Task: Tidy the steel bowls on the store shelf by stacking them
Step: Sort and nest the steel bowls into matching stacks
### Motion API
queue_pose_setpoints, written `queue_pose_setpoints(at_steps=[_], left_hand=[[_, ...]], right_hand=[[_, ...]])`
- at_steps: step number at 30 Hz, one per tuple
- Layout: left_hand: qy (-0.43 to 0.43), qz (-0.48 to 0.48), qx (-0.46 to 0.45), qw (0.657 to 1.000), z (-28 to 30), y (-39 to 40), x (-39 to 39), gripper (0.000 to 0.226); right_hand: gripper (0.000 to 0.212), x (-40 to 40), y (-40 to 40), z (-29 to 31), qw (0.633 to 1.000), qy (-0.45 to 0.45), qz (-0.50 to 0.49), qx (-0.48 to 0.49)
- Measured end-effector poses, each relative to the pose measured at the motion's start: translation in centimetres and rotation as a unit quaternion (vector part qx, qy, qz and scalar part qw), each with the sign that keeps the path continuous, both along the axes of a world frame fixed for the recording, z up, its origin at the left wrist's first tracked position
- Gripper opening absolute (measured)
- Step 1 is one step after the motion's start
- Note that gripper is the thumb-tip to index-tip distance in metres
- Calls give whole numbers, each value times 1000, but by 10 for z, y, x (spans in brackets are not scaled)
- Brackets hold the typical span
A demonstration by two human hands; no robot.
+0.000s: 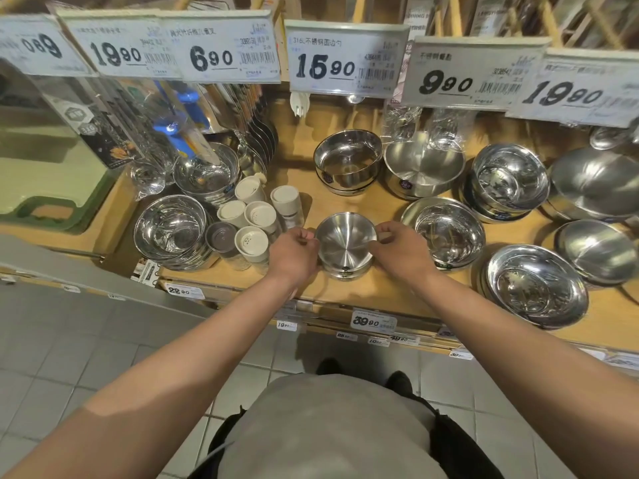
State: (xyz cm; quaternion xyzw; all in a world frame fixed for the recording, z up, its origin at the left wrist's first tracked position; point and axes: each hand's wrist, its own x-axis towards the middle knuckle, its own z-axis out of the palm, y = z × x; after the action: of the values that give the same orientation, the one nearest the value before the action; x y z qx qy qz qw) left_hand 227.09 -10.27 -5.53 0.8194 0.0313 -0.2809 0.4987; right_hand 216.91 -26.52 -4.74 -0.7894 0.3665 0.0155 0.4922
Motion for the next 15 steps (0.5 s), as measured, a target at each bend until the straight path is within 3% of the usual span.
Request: queue_pose_setpoints(at_steps=[15], left_hand=[[-34, -51, 3, 998, 4, 6, 8, 18]], right_hand=[[14, -2, 18, -11, 989, -57, -96, 95]])
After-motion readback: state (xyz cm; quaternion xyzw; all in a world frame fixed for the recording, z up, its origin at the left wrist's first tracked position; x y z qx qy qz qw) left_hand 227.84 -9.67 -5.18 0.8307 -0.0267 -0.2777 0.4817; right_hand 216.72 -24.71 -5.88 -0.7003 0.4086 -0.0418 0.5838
